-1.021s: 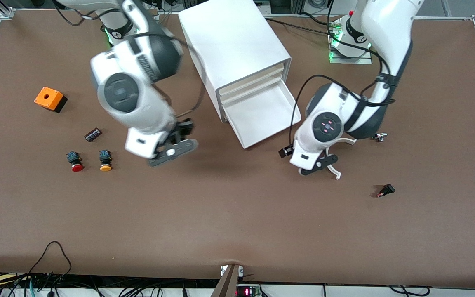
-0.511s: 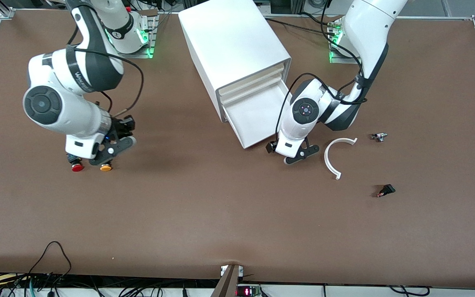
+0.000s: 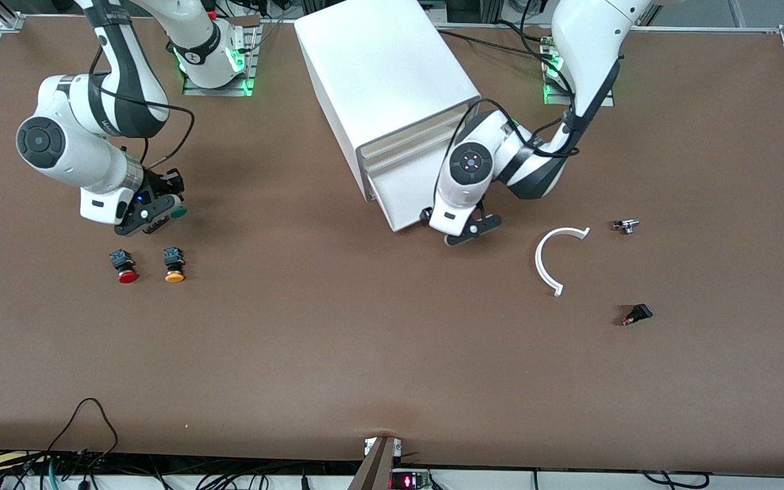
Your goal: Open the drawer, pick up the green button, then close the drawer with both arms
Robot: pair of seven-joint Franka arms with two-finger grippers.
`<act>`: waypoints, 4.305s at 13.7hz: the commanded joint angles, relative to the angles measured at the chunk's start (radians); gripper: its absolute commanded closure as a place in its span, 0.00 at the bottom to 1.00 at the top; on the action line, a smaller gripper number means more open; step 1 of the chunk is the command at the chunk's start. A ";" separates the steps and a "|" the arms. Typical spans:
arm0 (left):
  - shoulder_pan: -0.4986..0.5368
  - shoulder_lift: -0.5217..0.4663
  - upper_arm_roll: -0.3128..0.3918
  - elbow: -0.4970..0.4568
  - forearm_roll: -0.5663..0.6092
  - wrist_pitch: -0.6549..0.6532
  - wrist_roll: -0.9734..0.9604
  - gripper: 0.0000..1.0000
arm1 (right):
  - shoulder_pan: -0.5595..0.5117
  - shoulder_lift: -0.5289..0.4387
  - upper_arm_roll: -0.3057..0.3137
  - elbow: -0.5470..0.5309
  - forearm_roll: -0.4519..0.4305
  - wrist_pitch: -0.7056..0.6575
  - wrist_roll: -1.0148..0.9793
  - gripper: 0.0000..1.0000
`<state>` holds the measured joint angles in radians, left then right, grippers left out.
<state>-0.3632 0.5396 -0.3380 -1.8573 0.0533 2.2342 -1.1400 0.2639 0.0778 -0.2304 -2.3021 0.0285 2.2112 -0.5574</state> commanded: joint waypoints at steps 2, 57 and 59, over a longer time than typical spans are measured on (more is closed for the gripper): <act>0.070 -0.032 -0.104 -0.029 -0.026 -0.034 -0.006 0.00 | 0.005 -0.029 -0.056 -0.189 0.016 0.213 -0.084 0.93; 0.441 -0.602 0.313 0.149 -0.020 -0.734 1.174 0.00 | -0.180 -0.105 0.155 0.681 -0.018 -0.616 0.065 0.01; 0.440 -0.644 0.320 0.130 -0.021 -0.768 1.175 0.00 | -0.178 -0.105 0.155 0.682 -0.018 -0.617 0.080 0.01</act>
<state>0.0776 -0.0274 -0.0269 -1.6624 0.0374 1.4770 0.0130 0.1028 -0.0263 -0.0937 -1.6389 0.0213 1.6157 -0.5034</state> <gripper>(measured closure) 0.000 0.004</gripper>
